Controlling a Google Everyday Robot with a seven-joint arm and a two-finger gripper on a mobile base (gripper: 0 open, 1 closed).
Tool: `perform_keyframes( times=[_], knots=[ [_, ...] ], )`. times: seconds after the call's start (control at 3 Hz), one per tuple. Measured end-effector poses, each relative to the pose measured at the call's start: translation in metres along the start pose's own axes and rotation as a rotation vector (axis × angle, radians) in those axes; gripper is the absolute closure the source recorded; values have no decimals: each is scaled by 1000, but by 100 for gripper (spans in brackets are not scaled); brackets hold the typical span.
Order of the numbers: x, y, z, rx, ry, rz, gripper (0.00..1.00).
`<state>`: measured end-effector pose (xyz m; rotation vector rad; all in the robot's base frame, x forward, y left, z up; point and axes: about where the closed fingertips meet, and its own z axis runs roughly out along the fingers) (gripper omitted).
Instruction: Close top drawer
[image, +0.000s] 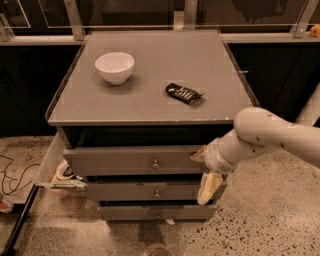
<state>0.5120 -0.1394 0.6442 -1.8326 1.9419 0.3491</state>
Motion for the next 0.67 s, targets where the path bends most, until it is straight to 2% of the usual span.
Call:
perform_keyframes(
  times=[0.67],
  knots=[
    [-3,-6,-3,17,7,-5,0]
  ],
)
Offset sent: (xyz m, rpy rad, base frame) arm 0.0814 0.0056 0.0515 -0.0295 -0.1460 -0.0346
